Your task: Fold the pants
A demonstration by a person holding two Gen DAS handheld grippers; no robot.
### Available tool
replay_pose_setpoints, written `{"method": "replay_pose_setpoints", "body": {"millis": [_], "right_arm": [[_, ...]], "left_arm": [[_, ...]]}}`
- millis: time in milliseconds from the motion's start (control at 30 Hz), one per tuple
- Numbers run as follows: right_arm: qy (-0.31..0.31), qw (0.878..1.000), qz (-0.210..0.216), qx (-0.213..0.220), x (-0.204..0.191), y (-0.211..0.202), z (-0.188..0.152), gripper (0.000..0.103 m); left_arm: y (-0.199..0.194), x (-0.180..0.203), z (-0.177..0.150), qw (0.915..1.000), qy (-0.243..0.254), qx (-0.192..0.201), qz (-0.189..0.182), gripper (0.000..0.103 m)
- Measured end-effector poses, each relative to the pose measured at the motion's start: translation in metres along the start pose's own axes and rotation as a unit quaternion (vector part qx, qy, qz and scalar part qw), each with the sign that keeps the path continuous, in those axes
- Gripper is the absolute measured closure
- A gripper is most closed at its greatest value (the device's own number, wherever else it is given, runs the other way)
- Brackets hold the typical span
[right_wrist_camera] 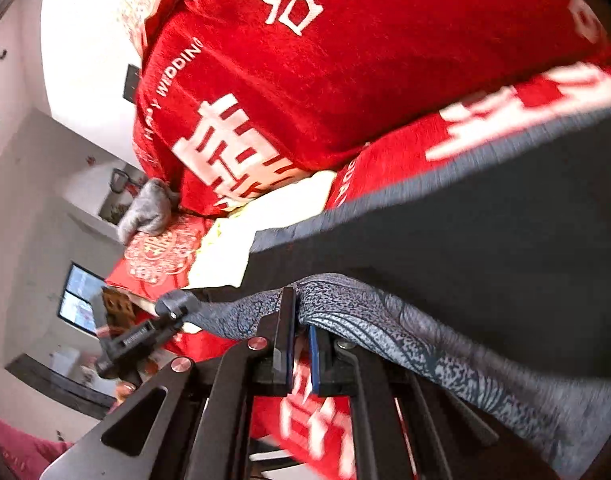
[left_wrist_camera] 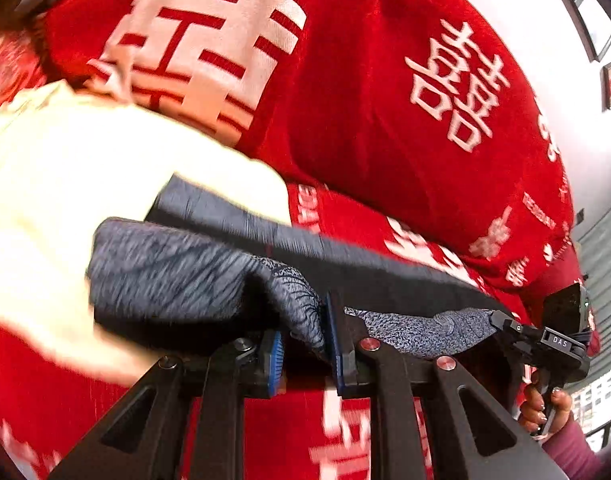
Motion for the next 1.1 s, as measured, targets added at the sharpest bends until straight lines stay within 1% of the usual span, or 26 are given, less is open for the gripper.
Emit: {"method": "replay_pose_setpoints", "body": {"millis": [67, 133, 233, 333, 367, 400, 500, 567, 600, 633, 667, 700, 733, 767, 800, 867, 900, 933, 1000, 1033, 1100], "right_arm": [[0.001, 1.000, -0.009, -0.008, 0.010, 0.013, 0.032, 0.097], [0.009, 1.000, -0.009, -0.012, 0.020, 0.026, 0.054, 0.097], [0.026, 0.999, -0.015, -0.027, 0.040, 0.055, 0.086, 0.097], [0.049, 0.997, -0.035, -0.053, 0.065, 0.088, 0.107, 0.097], [0.061, 0.995, -0.045, -0.064, 0.076, 0.100, 0.112, 0.094], [0.069, 0.994, -0.047, -0.069, 0.084, 0.107, 0.115, 0.093], [0.090, 0.993, -0.037, -0.061, 0.096, 0.114, 0.118, 0.094], [0.096, 0.992, -0.043, -0.062, 0.092, 0.113, 0.119, 0.090], [0.091, 0.993, -0.054, -0.059, 0.085, 0.110, 0.119, 0.087], [0.078, 0.993, -0.067, -0.054, 0.076, 0.106, 0.119, 0.078], [0.065, 0.994, -0.072, -0.048, 0.068, 0.103, 0.117, 0.062], [0.049, 0.996, -0.070, -0.039, 0.057, 0.095, 0.114, 0.053], [0.037, 0.997, -0.066, -0.030, 0.048, 0.091, 0.111, 0.038], [0.025, 0.998, -0.063, -0.019, 0.039, 0.085, 0.105, 0.034], [0.016, 0.998, -0.060, -0.016, 0.033, 0.082, 0.099, 0.034], [0.008, 0.998, -0.053, -0.025, 0.027, 0.082, 0.089, 0.034], [0.010, 0.998, -0.058, -0.034, 0.028, 0.086, 0.084, 0.034], [0.013, 0.997, -0.070, -0.042, 0.031, 0.091, 0.081, 0.034], [0.026, 0.993, -0.101, -0.051, 0.043, 0.100, 0.080, 0.034], [0.036, 0.992, -0.107, -0.047, 0.051, 0.101, 0.080, 0.034], [0.053, 0.992, -0.113, -0.021, 0.062, 0.095, 0.084, 0.036]], "left_arm": [[0.018, -0.003, 0.022, 0.9999, 0.003, 0.001, 0.012, 0.083], [0.040, -0.011, 0.044, 0.9996, -0.007, -0.002, 0.027, 0.083], [0.068, -0.026, 0.062, 0.9985, -0.023, -0.016, 0.046, 0.083], [0.094, -0.038, 0.071, 0.9945, -0.026, -0.031, 0.097, 0.083], [0.102, -0.042, 0.072, 0.9920, -0.026, -0.040, 0.117, 0.083], [0.109, -0.048, 0.072, 0.9902, -0.026, -0.047, 0.129, 0.082], [0.111, -0.052, 0.068, 0.9910, -0.021, -0.047, 0.124, 0.082], [0.105, -0.046, 0.069, 0.9894, -0.014, -0.053, 0.135, 0.082], [0.101, -0.042, 0.068, 0.9893, -0.010, -0.052, 0.136, 0.082], [0.096, -0.036, 0.067, 0.9898, -0.003, -0.050, 0.133, 0.082], [0.091, -0.030, 0.065, 0.9903, 0.007, -0.048, 0.130, 0.082], [0.088, -0.023, 0.061, 0.9906, 0.018, -0.049, 0.127, 0.082], [0.086, -0.016, 0.058, 0.9905, 0.028, -0.052, 0.124, 0.082], [0.087, -0.010, 0.054, 0.9899, 0.035, -0.059, 0.124, 0.082], [0.090, -0.002, 0.050, 0.9892, 0.041, -0.068, 0.123, 0.082], [0.098, 0.008, 0.044, 0.9891, 0.048, -0.078, 0.116, 0.082], [0.106, 0.012, 0.042, 0.9881, 0.053, -0.085, 0.117, 0.082], [0.112, 0.016, 0.041, 0.9864, 0.058, -0.087, 0.127, 0.082], [0.120, 0.023, 0.039, 0.9828, 0.064, -0.078, 0.154, 0.082], [0.122, 0.025, 0.039, 0.9825, 0.060, -0.074, 0.160, 0.082], [0.125, 0.028, 0.040, 0.9810, 0.056, -0.073, 0.171, 0.082]]}}
Point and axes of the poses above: each gripper's, at about its wrist camera, not at the fingertips, and y roughly the way its jaws point, x to its right, z to its top, the point moved 1 cm from there along y, roughly the way its jaws point, and after that the axes turned 15 degrees about -x, right-handed, at the moved point
